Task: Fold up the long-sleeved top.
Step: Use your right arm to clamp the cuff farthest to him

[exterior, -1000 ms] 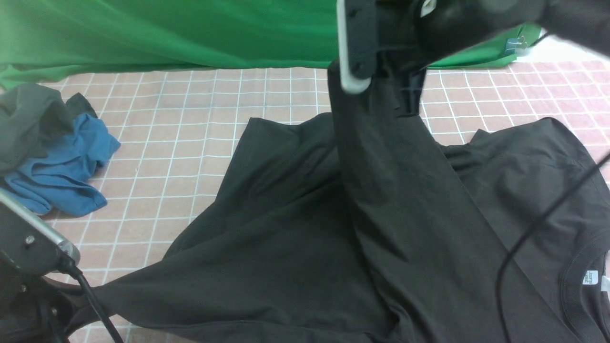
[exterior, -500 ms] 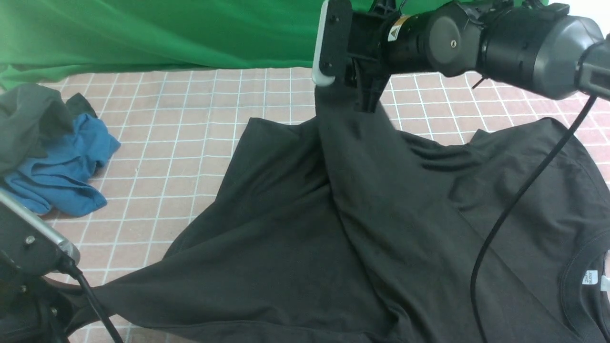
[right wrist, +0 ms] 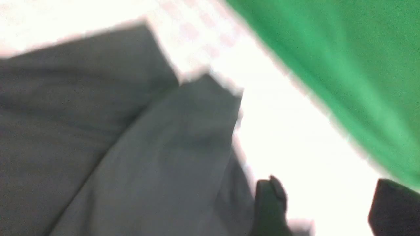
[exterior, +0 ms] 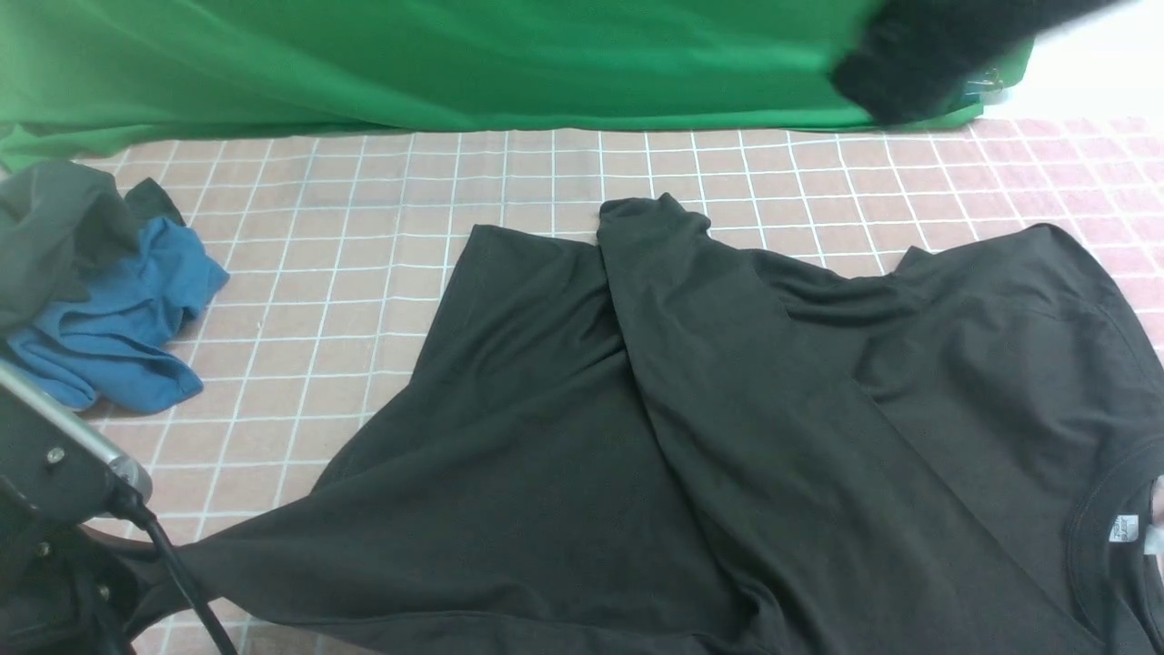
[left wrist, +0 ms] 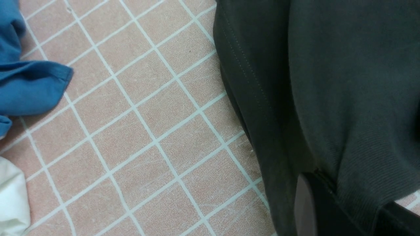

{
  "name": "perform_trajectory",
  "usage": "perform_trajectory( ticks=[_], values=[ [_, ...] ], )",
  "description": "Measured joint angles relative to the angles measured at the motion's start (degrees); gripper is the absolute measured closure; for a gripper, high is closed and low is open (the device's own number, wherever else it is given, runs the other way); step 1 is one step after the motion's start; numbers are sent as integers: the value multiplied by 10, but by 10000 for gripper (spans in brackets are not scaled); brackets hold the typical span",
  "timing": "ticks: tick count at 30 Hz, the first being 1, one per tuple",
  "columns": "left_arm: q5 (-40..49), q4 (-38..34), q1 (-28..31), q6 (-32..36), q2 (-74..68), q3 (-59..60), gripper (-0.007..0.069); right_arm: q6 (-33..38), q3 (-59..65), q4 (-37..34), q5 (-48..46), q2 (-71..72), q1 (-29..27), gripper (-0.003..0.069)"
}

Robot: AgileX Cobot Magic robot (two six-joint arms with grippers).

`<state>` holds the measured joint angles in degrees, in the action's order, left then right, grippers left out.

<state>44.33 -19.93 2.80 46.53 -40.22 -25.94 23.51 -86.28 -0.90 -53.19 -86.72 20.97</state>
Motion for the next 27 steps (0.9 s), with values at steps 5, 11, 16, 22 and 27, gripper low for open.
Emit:
perform_trajectory(
  ticks=[5,11,16,22,27],
  values=[
    [-1,-9,0,-2,0,0,603,-78,156,0,-87,84,16,267],
    [-1,-10,0,-8,0,0,603,-77,414,35,-152,134,109,205],
    [-1,-14,0,-9,0,0,603,-70,546,101,-92,138,137,60],
    [-1,-18,0,-9,0,0,603,-70,591,135,41,136,137,50],
    [-1,-20,0,-9,0,0,603,-70,591,155,71,106,137,120]
  ],
)
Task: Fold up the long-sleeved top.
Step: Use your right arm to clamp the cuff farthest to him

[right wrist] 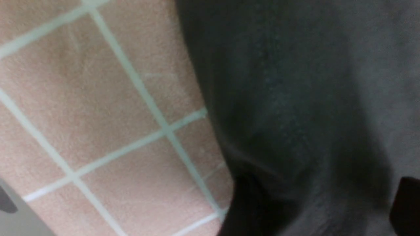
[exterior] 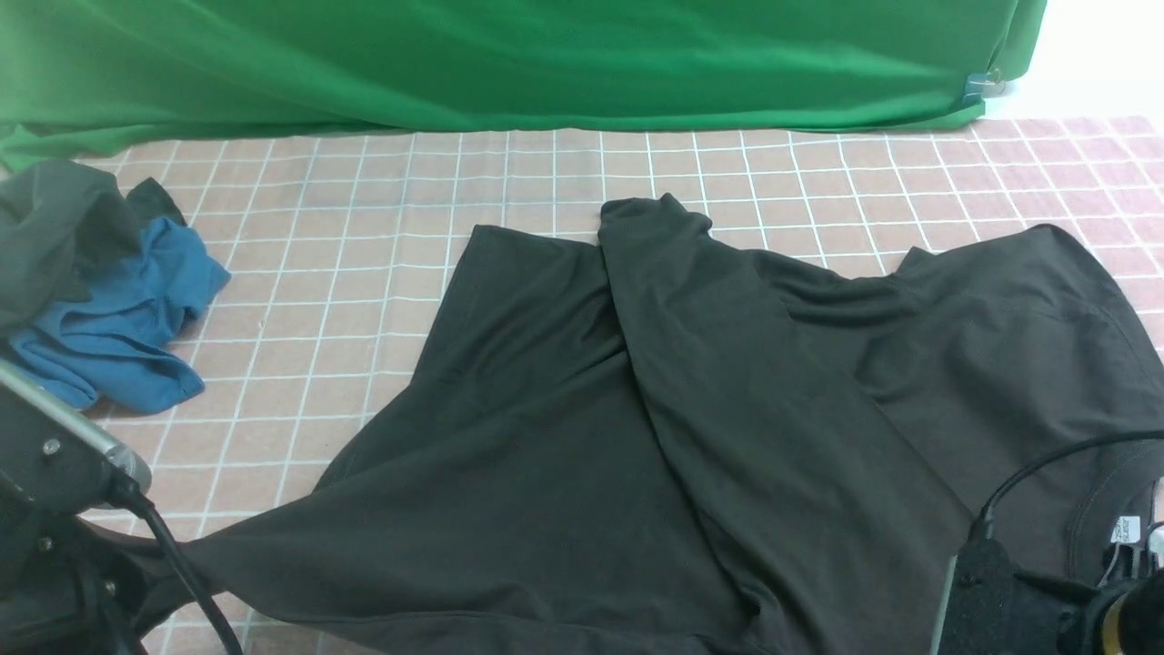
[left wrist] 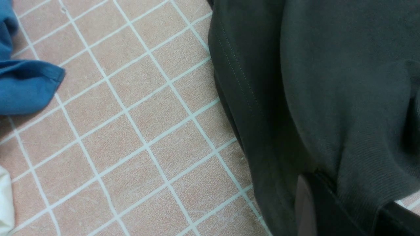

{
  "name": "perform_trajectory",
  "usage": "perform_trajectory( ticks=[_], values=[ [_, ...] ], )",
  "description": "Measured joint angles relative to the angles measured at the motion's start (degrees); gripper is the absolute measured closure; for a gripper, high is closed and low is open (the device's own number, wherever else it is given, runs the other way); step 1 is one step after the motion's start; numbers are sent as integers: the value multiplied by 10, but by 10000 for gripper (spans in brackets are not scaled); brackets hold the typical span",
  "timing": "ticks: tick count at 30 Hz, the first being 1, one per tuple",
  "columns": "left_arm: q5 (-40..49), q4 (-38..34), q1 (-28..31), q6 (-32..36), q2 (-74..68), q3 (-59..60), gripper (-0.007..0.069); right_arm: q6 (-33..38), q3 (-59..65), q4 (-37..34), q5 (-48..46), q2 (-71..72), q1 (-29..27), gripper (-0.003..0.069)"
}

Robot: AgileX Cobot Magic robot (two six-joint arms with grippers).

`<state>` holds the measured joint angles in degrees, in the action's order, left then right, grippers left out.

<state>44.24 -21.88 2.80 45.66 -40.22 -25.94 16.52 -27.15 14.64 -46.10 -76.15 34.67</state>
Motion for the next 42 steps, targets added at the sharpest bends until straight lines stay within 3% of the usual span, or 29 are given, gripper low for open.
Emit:
perform_trajectory(
  ticks=[1,4,9,13,19,24,26,27,28,29,30,32,34,37,39,42],
  values=[
    [0,0,0,0,0,0,603,0,0,0,-1,-2,0,132],
    [0,0,0,0,0,0,603,0,0,-6,-9,-8,0,270],
    [6,0,0,0,1,0,603,0,-36,-53,-94,10,3,549],
    [20,9,0,0,1,-6,603,-1,-80,-101,-187,53,3,624],
    [57,19,0,-1,1,-41,603,-11,-81,-151,-230,99,3,627],
    [65,25,0,-13,1,-48,603,-13,-60,-87,-223,108,3,571],
    [66,25,0,-13,1,-48,603,-20,-48,-75,-176,108,3,394],
    [65,25,0,-13,1,-48,603,-20,-47,-74,-167,108,3,375],
    [63,25,0,-13,1,-48,603,-21,-38,-72,-127,104,3,196],
    [63,25,0,-13,1,-48,603,-21,-37,-71,-117,103,3,177],
    [60,27,0,-13,1,-48,603,-20,-29,-64,-86,96,3,73],
    [60,28,0,-13,1,-48,603,-18,-16,-52,-56,75,3,1],
    [60,30,0,-13,1,-48,603,-18,-8,-40,-47,55,3,-8],
    [60,30,0,-13,1,-48,603,-17,-5,-16,-44,26,3,36],
    [60,30,0,-13,1,-48,603,-17,-5,0,-36,5,3,131],
    [60,30,0,-13,1,-48,603,-15,-5,5,-27,-6,3,218]
  ],
)
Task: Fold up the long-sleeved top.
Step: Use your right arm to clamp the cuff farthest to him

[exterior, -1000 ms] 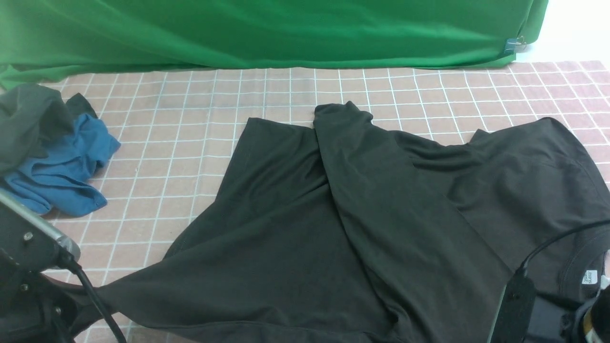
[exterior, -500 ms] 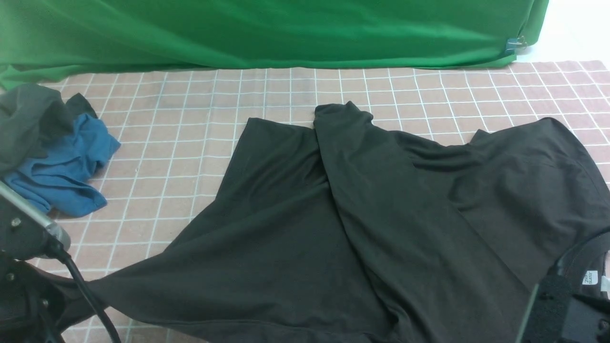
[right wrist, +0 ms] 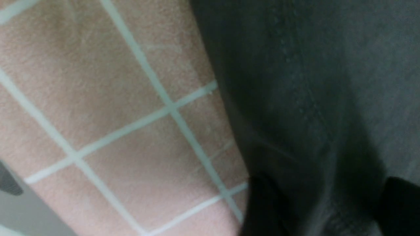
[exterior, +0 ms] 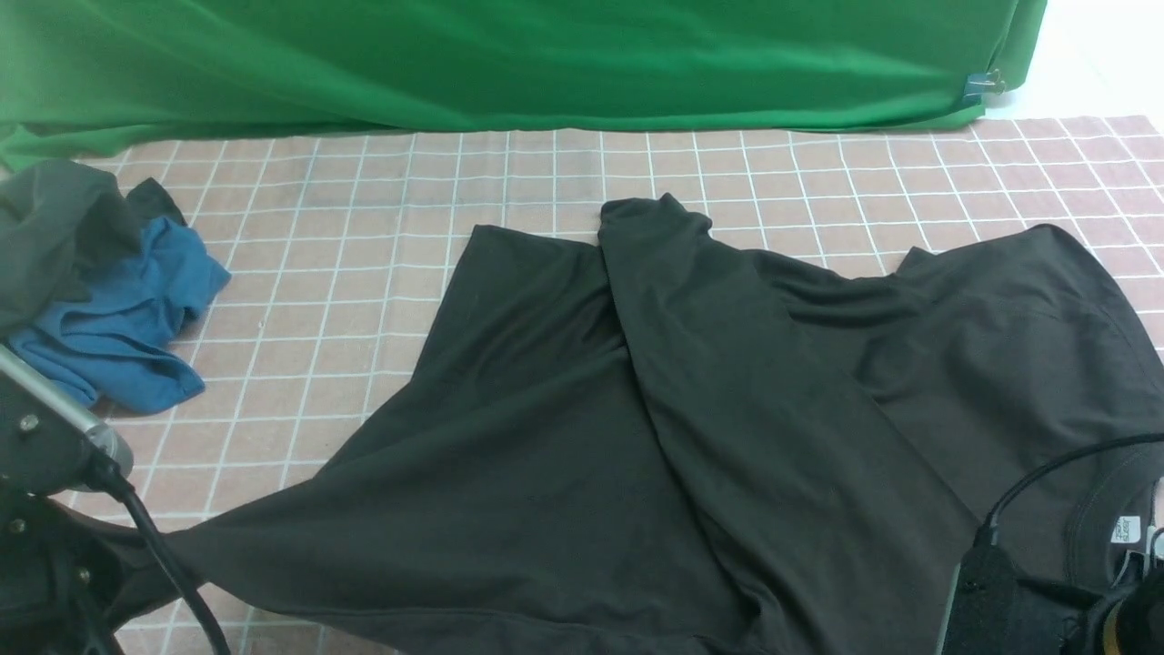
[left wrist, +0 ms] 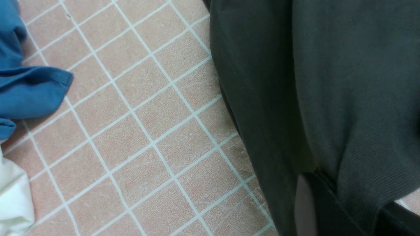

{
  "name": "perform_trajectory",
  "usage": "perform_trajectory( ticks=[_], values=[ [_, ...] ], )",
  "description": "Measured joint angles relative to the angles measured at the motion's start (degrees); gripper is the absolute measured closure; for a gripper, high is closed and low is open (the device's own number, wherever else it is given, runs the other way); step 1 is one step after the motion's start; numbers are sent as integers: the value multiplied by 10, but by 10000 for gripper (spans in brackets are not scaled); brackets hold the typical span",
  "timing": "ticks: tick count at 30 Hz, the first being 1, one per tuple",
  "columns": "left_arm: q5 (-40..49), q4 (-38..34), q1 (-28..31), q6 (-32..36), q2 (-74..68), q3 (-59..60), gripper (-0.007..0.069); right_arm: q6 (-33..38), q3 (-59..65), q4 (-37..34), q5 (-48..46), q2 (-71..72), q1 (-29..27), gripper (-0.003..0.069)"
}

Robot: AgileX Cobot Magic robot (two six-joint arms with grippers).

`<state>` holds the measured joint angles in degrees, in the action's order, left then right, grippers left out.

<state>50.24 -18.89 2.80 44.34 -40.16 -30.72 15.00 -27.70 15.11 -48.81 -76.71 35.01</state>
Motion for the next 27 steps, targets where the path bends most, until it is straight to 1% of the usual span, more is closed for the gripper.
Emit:
perform_trajectory(
  ticks=[3,6,7,9,10,11,13,17,19,24,27],
  values=[
    [1,0,0,0,0,0,603,10,0,0,4,-7,0,309],
    [7,-1,0,0,0,0,603,13,0,-5,-2,-10,0,449],
    [10,-1,0,0,0,0,603,14,-2,-12,-15,-10,0,501],
    [19,-1,0,0,0,0,603,10,-21,-42,-84,-5,7,593],
    [21,-1,0,0,0,0,603,10,-21,-45,-92,-4,7,597],
    [28,-2,0,0,0,0,603,3,-36,-61,-141,8,17,610],
    [38,-2,0,0,0,0,603,-9,-43,-89,-178,40,32,614],
    [43,0,0,0,0,-1,603,-7,-42,-156,-196,90,49,615],
    [54,0,0,0,0,-2,603,-5,-39,-178,-201,102,54,617],
    [90,4,0,0,2,-3,603,-2,-35,-190,-203,108,66,617],
    [129,13,0,0,6,-3,603,11,-35,-208,-203,108,69,617]
  ],
)
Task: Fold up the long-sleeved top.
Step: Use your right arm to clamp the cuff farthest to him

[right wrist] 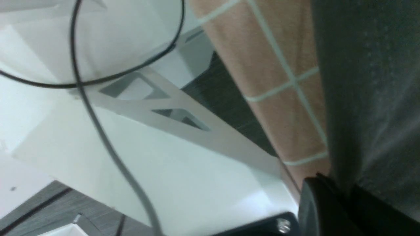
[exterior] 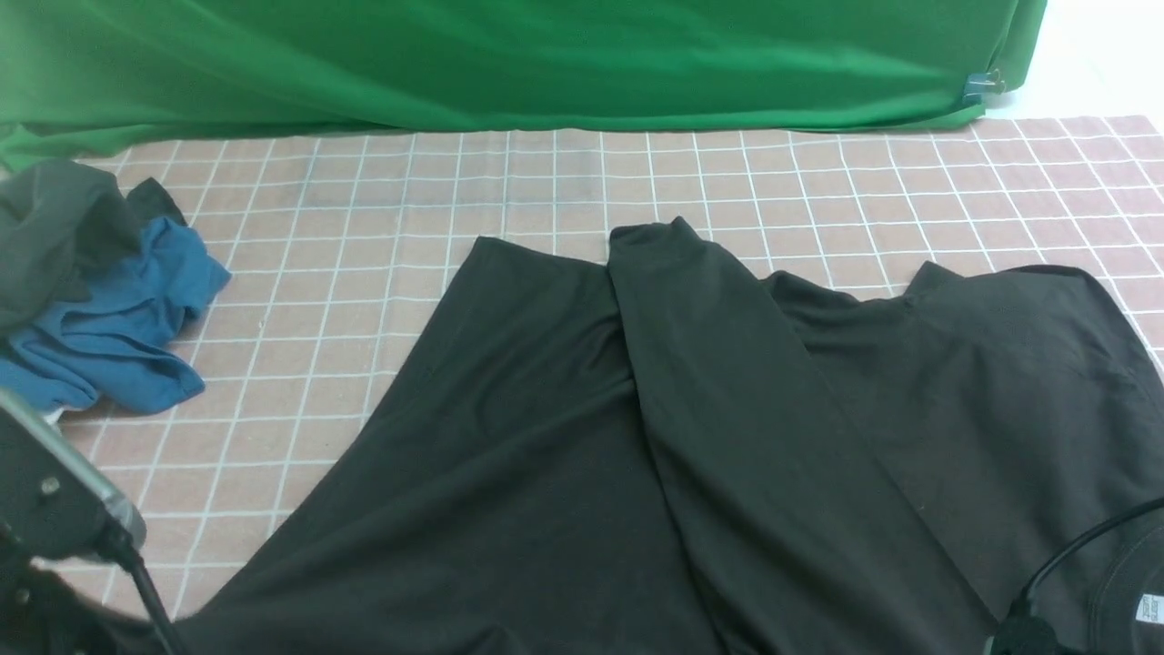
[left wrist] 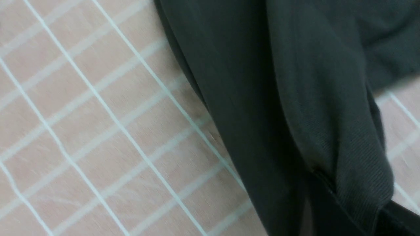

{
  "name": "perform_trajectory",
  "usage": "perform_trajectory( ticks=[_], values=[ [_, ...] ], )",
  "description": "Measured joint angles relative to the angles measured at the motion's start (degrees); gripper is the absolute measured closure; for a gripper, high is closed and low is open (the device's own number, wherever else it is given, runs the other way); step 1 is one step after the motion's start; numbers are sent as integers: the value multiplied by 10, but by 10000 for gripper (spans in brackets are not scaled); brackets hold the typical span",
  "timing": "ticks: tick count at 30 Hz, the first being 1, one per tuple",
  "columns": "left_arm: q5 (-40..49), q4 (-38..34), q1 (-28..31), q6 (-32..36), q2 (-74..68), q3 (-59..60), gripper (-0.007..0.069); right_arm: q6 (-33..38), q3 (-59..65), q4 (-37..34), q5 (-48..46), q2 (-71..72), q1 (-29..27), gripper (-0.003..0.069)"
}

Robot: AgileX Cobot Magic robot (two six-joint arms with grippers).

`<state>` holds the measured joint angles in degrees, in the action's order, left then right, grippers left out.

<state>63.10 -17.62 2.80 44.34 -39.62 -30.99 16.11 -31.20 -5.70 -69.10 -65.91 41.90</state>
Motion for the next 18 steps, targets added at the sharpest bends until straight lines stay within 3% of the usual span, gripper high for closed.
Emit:
perform_trajectory(
  ticks=[3,5,8,10,11,12,14,18],
  values=[
    [23,6,0,0,0,0,603,4,0,-9,-1,-1,0,603],
    [28,15,0,0,0,0,603,4,0,-11,-3,-3,0,535],
    [19,30,0,-10,0,0,603,-5,-2,-13,-6,-3,0,306],
    [6,38,0,-20,0,0,603,-19,-22,-2,-9,-3,0,95],
    [5,40,0,-21,0,0,603,-19,-25,0,-10,-3,0,83],
    [1,44,0,-26,0,0,603,-43,-54,24,-8,-3,0,18],
    [-1,47,0,-27,0,0,603,-74,-88,66,7,-4,0,7],
    [-2,54,0,-27,0,0,603,-151,-164,161,63,-24,-34,98]
  ],
)
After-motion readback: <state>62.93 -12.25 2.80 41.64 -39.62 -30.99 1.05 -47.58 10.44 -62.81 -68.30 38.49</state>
